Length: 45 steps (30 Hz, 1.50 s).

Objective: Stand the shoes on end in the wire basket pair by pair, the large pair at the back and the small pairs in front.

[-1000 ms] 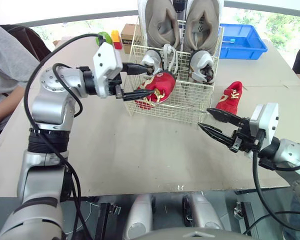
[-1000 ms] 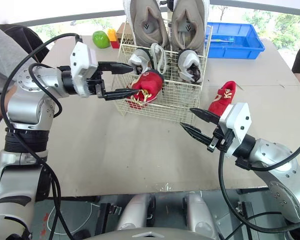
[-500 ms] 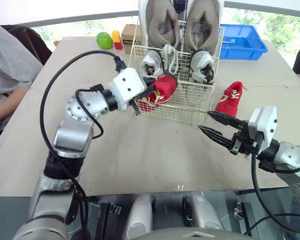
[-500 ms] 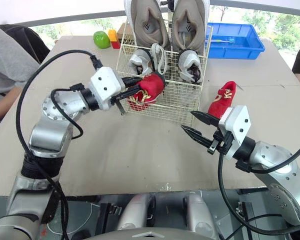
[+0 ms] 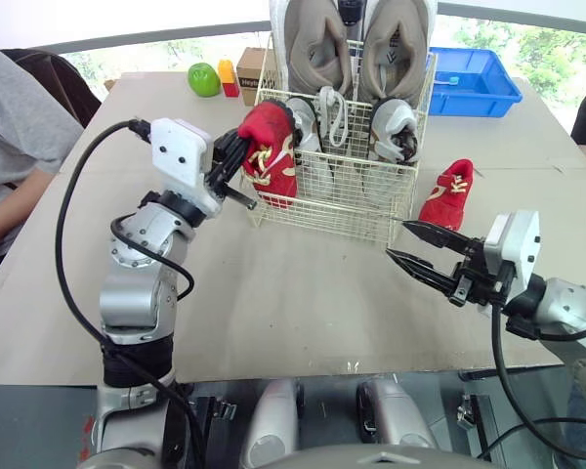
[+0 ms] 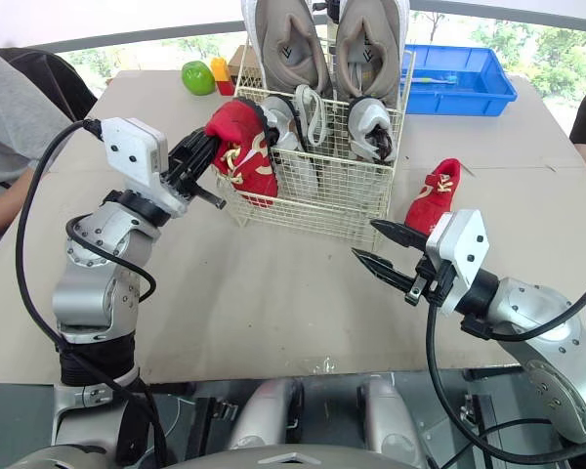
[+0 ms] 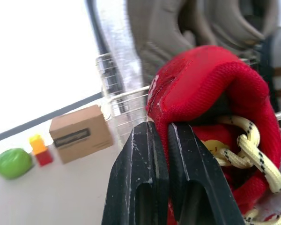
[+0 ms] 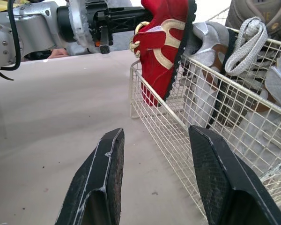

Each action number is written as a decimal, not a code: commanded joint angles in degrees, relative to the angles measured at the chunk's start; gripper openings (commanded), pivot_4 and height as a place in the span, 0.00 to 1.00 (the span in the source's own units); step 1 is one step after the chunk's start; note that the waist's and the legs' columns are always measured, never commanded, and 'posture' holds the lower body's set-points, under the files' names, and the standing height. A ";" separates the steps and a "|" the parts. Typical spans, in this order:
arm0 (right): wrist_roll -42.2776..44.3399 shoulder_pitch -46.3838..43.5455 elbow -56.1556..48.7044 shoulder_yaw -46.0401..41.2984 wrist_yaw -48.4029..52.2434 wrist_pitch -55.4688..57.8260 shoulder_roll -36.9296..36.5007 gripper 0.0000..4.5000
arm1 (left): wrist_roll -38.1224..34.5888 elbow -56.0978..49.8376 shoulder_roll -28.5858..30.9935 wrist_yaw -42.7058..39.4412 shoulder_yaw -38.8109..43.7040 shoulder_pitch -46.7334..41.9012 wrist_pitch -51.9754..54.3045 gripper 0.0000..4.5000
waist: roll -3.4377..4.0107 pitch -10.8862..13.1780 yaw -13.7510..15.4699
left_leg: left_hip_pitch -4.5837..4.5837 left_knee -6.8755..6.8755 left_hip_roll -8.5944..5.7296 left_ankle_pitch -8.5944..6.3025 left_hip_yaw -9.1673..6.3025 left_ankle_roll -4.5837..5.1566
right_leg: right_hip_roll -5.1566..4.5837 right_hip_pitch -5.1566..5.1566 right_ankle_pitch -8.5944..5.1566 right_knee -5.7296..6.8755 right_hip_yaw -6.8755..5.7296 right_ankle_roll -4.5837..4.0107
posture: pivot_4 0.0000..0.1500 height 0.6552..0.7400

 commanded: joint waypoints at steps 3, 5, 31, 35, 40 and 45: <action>0.22 -0.96 -0.53 -1.51 0.95 -0.37 -0.59 0.44 | -2.89 -6.41 -2.49 4.60 -0.37 1.50 6.50 0.03 | 0.00 0.00 -0.01 | 0.00 0.00 0.00 0.00 -0.03 0.00 | 0.01 0.00 0.00 0.01 -0.02 0.00 | 1.00 1.00; 0.20 -1.09 -0.43 -1.44 1.14 -0.32 -0.68 0.44 | -4.05 -7.73 -4.47 7.25 -0.26 1.03 9.48 0.03 | 0.00 0.00 0.00 | 0.01 0.00 0.00 0.00 -0.02 0.00 | 0.01 0.00 0.00 0.01 -0.01 0.00 | 1.00 1.00; 3.12 -2.81 5.08 -2.47 -1.29 7.27 -1.42 0.69 | -16.66 -3.10 0.65 3.75 8.67 -0.23 14.89 0.77 | -0.01 -0.03 -0.02 | 0.83 -0.13 0.01 -0.02 0.00 0.00 | 0.00 0.87 -0.02 -0.25 -0.03 -0.03 | 1.00 1.00; 4.35 -4.20 5.14 -5.25 -5.48 8.12 0.50 0.99 | -25.34 -3.70 0.48 2.94 14.83 0.42 16.30 0.95 | -0.03 -0.02 -0.05 | 0.79 -0.18 0.02 -0.02 -0.02 0.00 | 0.01 0.85 -0.02 -0.30 -0.04 -0.02 | 1.00 1.00; 1.83 -4.20 8.02 -10.62 -11.15 12.62 -1.52 0.99 | -47.74 -7.81 5.09 -4.17 18.14 1.58 23.87 0.95 | -0.06 -0.01 0.07 | 0.76 -0.17 0.03 -0.02 -0.02 -0.01 | -0.02 0.83 -0.02 -0.31 -0.06 -0.02 | 1.00 1.00; -1.98 -12.65 17.01 -7.24 -14.81 24.70 -8.92 0.99 | -54.47 -13.38 10.71 -8.62 11.21 4.51 27.91 0.95 | 0.02 0.01 -0.14 | 0.81 -0.15 0.00 -0.02 0.10 0.00 | -0.08 0.84 -0.15 -0.31 0.08 -0.25 | 1.00 1.00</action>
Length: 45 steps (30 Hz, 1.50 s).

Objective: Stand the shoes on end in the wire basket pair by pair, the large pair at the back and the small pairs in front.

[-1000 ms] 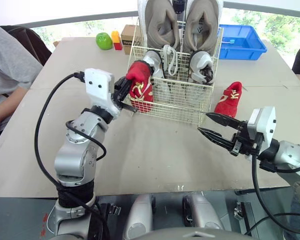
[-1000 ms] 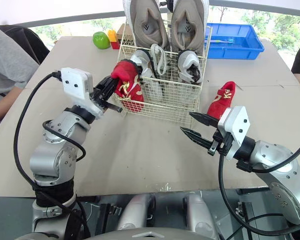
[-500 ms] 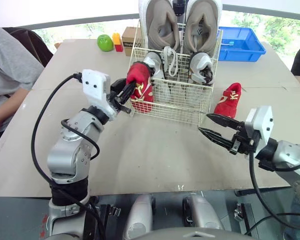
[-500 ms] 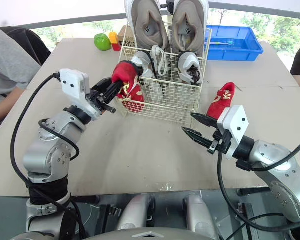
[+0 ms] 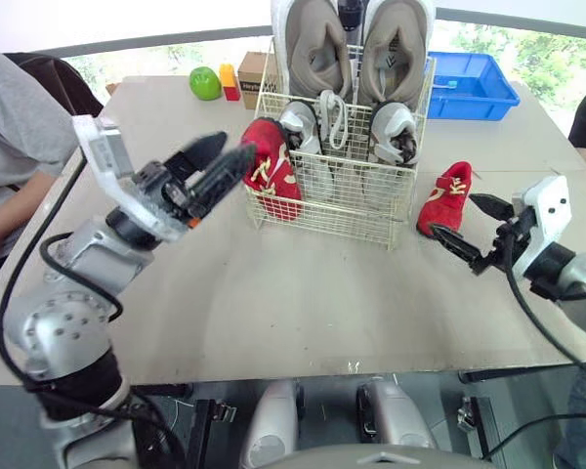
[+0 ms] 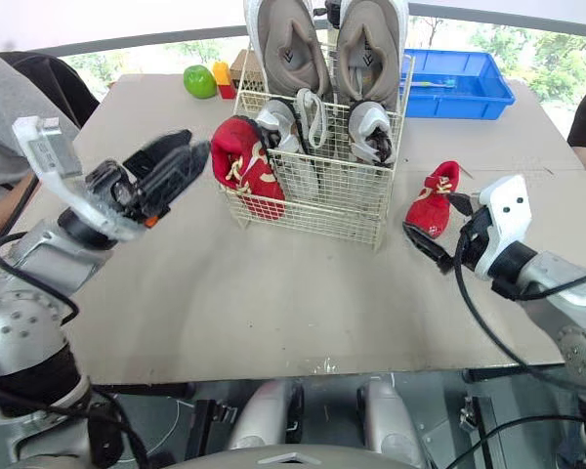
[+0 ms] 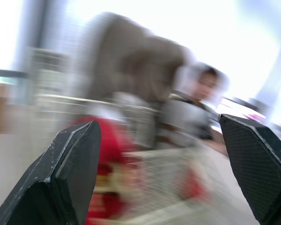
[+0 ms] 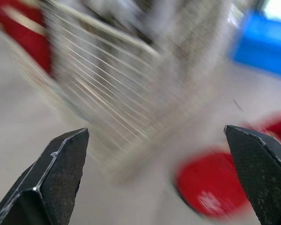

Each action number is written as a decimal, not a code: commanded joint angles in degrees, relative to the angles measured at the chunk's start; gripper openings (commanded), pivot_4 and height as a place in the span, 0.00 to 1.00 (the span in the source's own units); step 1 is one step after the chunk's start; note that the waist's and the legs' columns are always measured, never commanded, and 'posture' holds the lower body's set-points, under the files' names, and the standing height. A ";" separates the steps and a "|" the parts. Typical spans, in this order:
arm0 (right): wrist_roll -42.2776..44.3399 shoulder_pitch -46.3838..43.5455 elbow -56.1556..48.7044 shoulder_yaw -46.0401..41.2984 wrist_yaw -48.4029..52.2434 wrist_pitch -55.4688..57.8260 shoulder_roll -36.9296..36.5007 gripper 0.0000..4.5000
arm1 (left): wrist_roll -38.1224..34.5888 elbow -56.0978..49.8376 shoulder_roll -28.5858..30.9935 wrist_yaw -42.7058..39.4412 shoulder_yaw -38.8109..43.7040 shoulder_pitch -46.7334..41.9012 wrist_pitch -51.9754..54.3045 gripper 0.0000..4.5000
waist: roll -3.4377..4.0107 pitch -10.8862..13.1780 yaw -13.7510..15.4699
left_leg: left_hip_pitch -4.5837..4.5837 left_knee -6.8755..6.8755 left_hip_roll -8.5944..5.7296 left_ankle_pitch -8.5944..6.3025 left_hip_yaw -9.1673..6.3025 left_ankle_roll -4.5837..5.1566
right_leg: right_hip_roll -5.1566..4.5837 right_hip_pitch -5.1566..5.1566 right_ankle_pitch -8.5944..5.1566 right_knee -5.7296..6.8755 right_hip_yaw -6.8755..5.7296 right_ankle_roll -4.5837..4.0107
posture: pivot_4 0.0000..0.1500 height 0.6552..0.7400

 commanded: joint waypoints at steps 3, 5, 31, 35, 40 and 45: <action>-2.02 -14.07 13.86 3.11 -3.28 13.92 -1.83 0.99 | 2.07 -7.28 3.03 -5.07 -8.88 2.84 -1.34 0.95 | -0.01 0.00 -0.20 | 0.06 0.01 -0.02 0.00 0.06 0.00 | 0.03 0.00 0.00 0.00 0.07 -0.02 | 1.00 1.00; -2.17 -18.84 19.62 3.29 -3.69 16.66 0.34 0.99 | 4.30 -8.50 4.13 -6.61 -11.28 3.86 -2.46 0.95 | -0.01 0.00 -0.25 | 0.08 -0.03 0.00 0.00 0.07 0.00 | 0.12 0.00 0.00 -0.02 0.10 -0.03 | 1.00 1.00; -11.58 -25.39 26.75 -1.07 4.94 16.06 3.12 0.01 | 14.95 -8.70 6.95 -10.19 -19.17 6.53 -9.49 0.95 | 0.09 0.05 0.35 | -0.08 -0.75 0.00 -0.01 0.43 0.02 | 0.06 -0.11 0.13 -0.64 0.04 0.21 | 1.00 1.00; 1.86 -10.74 -5.69 -18.39 4.49 6.76 13.11 0.01 | 15.63 -6.14 4.84 -9.42 -19.88 6.30 -10.26 0.95 | 0.14 0.05 -0.11 | -0.06 -0.93 0.06 -0.01 0.22 0.01 | 0.12 -0.23 0.12 -0.65 0.12 0.25 | 1.00 1.00; -4.14 -5.54 -23.97 -4.11 -4.96 -0.40 21.18 0.01 | 16.56 -3.50 0.50 -6.74 -17.51 7.35 -13.50 0.95 | 0.21 0.00 -1.20 | 0.07 -1.00 0.14 0.00 -0.04 0.00 | 0.25 -0.21 0.07 -0.55 0.04 0.32 | 1.00 1.00; -26.68 -6.36 -15.41 14.64 -11.21 -25.51 30.81 0.01 | 21.37 -4.60 -2.08 -5.72 -15.85 11.72 -20.43 0.95 | 0.20 -0.03 -1.51 | 0.17 -0.89 0.06 0.07 -0.01 -0.10 | 0.16 -0.12 -0.09 -0.55 0.09 0.15 | 1.00 1.00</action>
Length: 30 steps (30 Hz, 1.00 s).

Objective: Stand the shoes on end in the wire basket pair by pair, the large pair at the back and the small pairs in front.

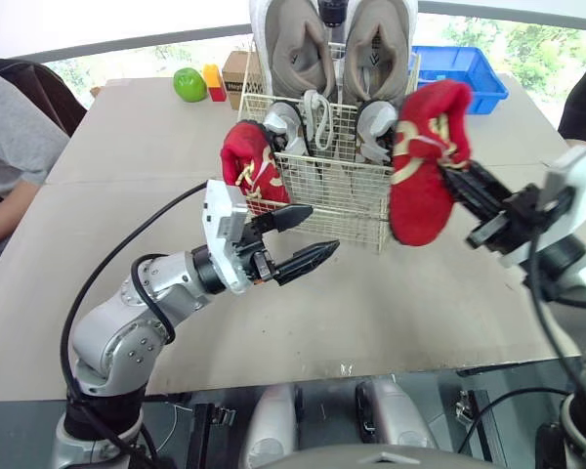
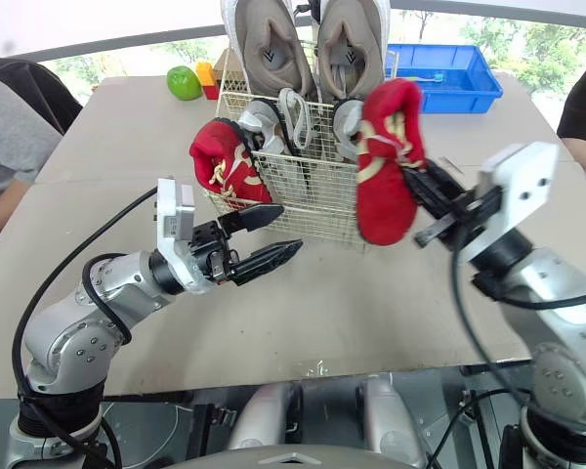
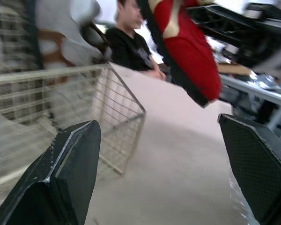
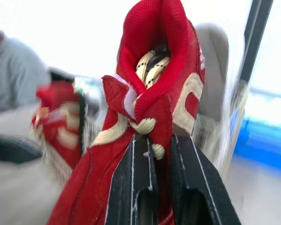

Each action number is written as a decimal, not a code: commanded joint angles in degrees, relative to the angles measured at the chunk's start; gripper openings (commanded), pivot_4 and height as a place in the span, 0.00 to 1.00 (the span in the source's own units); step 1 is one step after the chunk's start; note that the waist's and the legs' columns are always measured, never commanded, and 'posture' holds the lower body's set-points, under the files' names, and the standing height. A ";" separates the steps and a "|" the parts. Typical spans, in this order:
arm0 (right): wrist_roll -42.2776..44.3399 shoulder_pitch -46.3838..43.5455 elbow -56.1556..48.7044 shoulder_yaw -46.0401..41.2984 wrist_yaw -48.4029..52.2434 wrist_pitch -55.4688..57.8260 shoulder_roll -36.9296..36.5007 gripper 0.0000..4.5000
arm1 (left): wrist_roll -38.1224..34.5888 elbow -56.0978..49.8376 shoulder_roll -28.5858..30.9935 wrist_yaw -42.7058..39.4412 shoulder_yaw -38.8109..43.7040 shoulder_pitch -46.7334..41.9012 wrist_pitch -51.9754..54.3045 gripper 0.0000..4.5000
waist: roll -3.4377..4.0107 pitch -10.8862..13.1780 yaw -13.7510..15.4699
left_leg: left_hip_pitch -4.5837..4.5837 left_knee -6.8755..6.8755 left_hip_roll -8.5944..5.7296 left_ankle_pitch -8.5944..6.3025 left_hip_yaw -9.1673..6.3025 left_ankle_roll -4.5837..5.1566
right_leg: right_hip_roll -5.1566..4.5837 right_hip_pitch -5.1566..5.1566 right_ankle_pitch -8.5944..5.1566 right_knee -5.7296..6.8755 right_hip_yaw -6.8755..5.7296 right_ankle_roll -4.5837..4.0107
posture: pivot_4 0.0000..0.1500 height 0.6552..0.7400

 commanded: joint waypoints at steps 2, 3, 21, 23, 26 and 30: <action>-19.99 0.02 11.40 11.69 -5.44 -24.14 4.23 0.01 | 2.51 -1.43 0.33 -2.15 3.25 2.07 -6.12 0.95 | -0.04 -0.02 0.28 | -0.04 0.02 -0.03 0.01 0.01 -0.02 | -0.05 0.00 0.03 -0.03 0.00 -0.06 | 1.00 1.00; -24.59 0.23 15.18 13.96 -6.79 -30.22 4.75 0.01 | 2.66 -0.98 1.44 -3.69 3.96 2.33 -6.57 0.95 | -0.06 -0.03 0.38 | -0.06 0.02 -0.05 0.02 0.01 -0.03 | -0.10 0.00 0.12 -0.02 -0.01 -0.22 | 1.00 1.00; -46.21 9.38 55.25 24.30 -23.39 -70.37 10.69 0.01 | -4.42 -2.37 9.17 -10.42 13.24 10.94 -4.98 0.95 | -0.21 -0.12 0.13 | -0.02 -0.08 0.05 0.01 0.01 -0.05 | -0.16 0.01 0.10 -0.03 -0.01 -0.26 | 1.00 1.00; -43.45 9.92 56.09 24.29 -22.23 -70.56 11.87 0.01 | -4.96 -2.68 10.07 -11.96 14.20 12.81 -4.66 0.95 | -0.22 -0.13 0.12 | -0.02 -0.08 0.07 0.01 -0.01 -0.05 | -0.16 0.01 0.09 -0.03 -0.02 -0.27 | 1.00 1.00; -37.73 11.06 55.35 24.02 -19.39 -69.76 13.22 0.01 | -5.16 -2.27 11.68 -13.97 15.14 14.86 -4.33 0.95 | -0.23 -0.14 0.11 | -0.02 -0.11 0.11 0.01 -0.03 -0.05 | -0.16 0.01 0.08 -0.04 -0.05 -0.28 | 1.00 1.00; -32.53 12.96 52.79 22.57 -16.25 -68.62 13.80 0.39 | -5.25 -0.74 13.02 -15.63 15.37 15.27 -4.16 0.95 | -0.23 -0.14 0.23 | 0.00 -0.11 0.14 0.01 -0.10 -0.04 | -0.18 0.05 0.07 -0.02 -0.13 -0.31 | 1.00 1.00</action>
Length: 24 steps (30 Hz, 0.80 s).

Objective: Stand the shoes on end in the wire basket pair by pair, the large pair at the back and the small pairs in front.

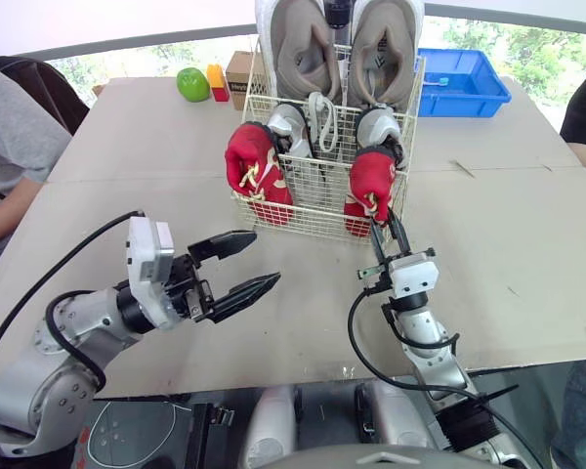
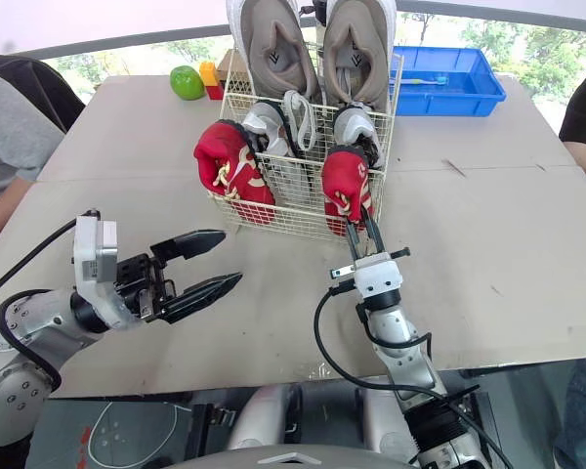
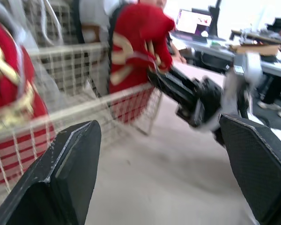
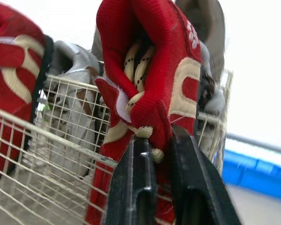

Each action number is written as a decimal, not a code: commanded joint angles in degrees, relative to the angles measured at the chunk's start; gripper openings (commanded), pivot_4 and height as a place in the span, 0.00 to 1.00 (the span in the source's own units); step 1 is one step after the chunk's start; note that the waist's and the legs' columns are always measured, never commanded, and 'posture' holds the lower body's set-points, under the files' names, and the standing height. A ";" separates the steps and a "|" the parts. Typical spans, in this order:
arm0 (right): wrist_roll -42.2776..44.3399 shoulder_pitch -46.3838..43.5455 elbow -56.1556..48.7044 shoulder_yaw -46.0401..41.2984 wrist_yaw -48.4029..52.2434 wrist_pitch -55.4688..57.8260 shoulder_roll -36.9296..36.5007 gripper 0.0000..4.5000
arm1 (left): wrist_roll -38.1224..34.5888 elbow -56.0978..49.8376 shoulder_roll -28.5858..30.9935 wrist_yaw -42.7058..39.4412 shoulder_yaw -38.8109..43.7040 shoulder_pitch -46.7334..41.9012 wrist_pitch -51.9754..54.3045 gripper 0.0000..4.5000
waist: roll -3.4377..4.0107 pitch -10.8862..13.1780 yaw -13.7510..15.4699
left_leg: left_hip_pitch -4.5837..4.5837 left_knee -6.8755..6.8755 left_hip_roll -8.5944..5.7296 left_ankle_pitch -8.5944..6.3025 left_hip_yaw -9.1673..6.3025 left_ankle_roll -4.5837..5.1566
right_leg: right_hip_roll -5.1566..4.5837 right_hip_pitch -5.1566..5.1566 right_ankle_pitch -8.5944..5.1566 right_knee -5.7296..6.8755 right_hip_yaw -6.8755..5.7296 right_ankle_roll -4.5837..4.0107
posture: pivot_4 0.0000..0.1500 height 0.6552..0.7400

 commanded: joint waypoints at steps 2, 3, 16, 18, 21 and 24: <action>4.31 2.44 -3.32 -2.00 3.24 1.80 -0.25 0.58 | -1.03 0.81 1.66 -2.19 1.43 -0.30 0.18 0.95 | 0.01 0.00 0.02 | 0.02 0.04 0.00 0.01 0.03 0.00 | -0.02 0.01 0.00 0.01 0.04 -0.01 | 1.00 1.00; 4.56 2.87 -4.27 -2.32 3.67 2.21 -0.35 0.69 | -0.93 0.97 1.77 -2.32 1.10 -0.52 0.34 0.95 | 0.01 0.01 0.02 | 0.03 0.07 0.00 0.01 0.04 0.00 | -0.02 0.01 0.00 0.01 0.05 -0.01 | 1.00 1.00; -7.15 -4.23 -22.40 -1.60 13.51 24.18 -5.89 0.98 | 2.57 4.35 -0.58 -4.01 -2.11 -0.86 -1.88 0.95 | 0.07 0.04 -0.19 | 0.02 0.05 0.00 0.02 0.06 -0.02 | 0.06 -0.05 0.01 0.05 0.04 -0.01 | 1.00 1.00; -6.35 -6.41 -23.25 -1.05 15.46 27.99 -5.34 0.98 | 2.34 3.61 -0.55 -4.05 -1.70 -0.26 -1.87 0.95 | 0.06 0.03 0.16 | 0.01 0.05 0.00 0.02 0.00 -0.02 | 0.07 -0.05 0.01 0.06 -0.02 -0.01 | 1.00 1.00; -3.08 -10.46 -23.61 -0.86 18.40 34.12 -3.37 0.98 | 0.61 1.24 -0.10 -3.70 0.21 0.79 -1.55 0.95 | 0.06 0.04 0.17 | -0.03 0.05 0.00 0.02 0.01 -0.02 | 0.05 -0.05 0.01 0.04 -0.02 -0.01 | 1.00 1.00; -2.68 -11.69 -23.17 -0.55 20.94 37.45 -3.89 0.98 | -1.00 -0.11 0.00 -2.87 1.81 1.07 -1.04 0.95 | 0.05 0.03 0.30 | -0.03 0.06 -0.03 0.02 0.02 -0.02 | -0.02 -0.03 0.01 0.03 -0.02 -0.01 | 1.00 1.00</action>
